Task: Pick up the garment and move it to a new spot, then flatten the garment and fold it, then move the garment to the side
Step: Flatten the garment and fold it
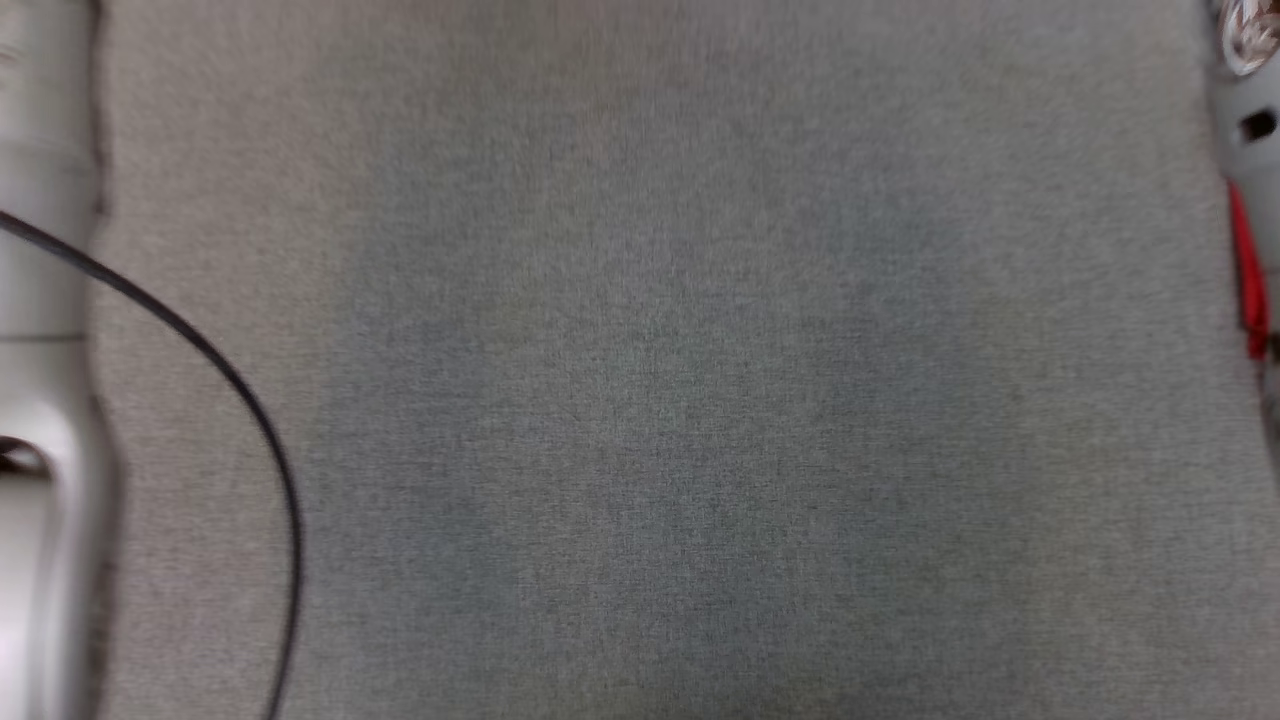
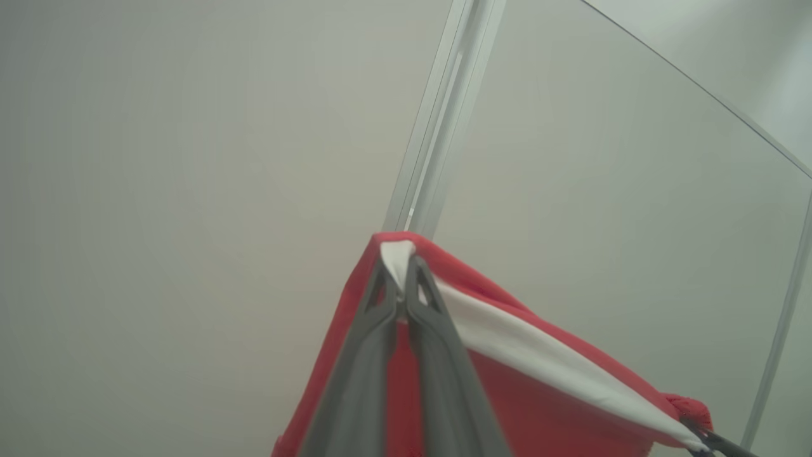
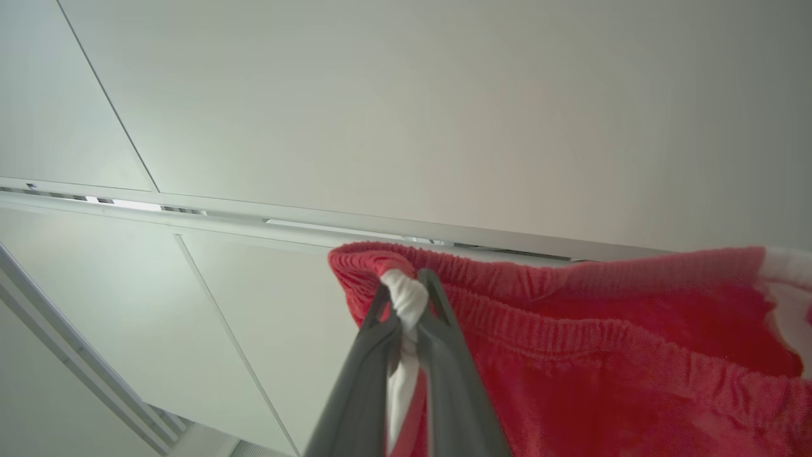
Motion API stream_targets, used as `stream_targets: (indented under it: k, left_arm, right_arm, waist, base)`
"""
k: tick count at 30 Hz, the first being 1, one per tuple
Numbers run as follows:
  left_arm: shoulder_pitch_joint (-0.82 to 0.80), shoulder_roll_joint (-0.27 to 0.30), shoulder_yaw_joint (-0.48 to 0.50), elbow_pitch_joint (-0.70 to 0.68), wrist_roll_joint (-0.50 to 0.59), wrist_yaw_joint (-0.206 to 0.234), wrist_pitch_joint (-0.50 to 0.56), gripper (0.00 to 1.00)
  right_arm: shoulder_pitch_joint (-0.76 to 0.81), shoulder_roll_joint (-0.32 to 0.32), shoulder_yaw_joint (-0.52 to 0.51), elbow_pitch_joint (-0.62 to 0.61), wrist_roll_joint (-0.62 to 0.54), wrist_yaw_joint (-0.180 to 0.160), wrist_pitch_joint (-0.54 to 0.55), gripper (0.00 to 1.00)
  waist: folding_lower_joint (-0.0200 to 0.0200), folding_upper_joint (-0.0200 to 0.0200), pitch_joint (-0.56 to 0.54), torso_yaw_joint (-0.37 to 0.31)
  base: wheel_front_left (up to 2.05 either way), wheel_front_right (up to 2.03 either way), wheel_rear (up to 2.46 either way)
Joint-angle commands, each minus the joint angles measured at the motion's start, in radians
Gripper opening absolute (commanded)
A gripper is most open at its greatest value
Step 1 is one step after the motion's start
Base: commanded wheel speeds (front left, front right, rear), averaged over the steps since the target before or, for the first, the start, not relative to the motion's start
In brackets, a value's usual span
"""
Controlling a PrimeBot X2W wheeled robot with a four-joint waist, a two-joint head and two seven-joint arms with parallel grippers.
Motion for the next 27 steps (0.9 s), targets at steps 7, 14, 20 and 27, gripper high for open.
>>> stream_targets:
  k: [7, 14, 20, 27]
  left_arm:
    - [0.170, -0.103, 0.100, 0.086, 0.071, -0.043, -0.004, 0.00]
    - [0.313, -0.129, 0.056, 0.146, -0.045, -0.043, 0.000, 0.00]
    - [0.424, -0.110, -0.102, 0.176, -0.158, -0.043, 0.021, 0.00]
    - [0.525, -0.070, -0.233, 0.182, -0.220, -0.043, 0.023, 0.00]
  right_arm:
    - [0.204, -0.014, -0.043, 0.028, 0.023, 0.002, 0.003, 0.00]
    - [0.343, -0.014, -0.078, 0.077, 0.047, 0.002, 0.041, 0.00]
    - [0.459, -0.009, -0.069, 0.121, 0.057, 0.001, 0.091, 0.00]
    - [0.559, -0.015, -0.046, 0.171, 0.017, -0.001, 0.121, 0.00]
  waist:
    - [0.0000, 0.0000, 0.123, 0.022]
    - [0.0000, 0.0000, 0.103, 0.033]
    - [0.0000, 0.0000, 0.048, 0.044]
    - [0.0000, 0.0000, -0.032, 0.052]
  base:
    - [0.00, 0.00, 0.00]
    - [0.00, 0.00, 0.00]
    - [0.00, 0.00, 0.00]
    - [0.00, 0.00, 0.00]
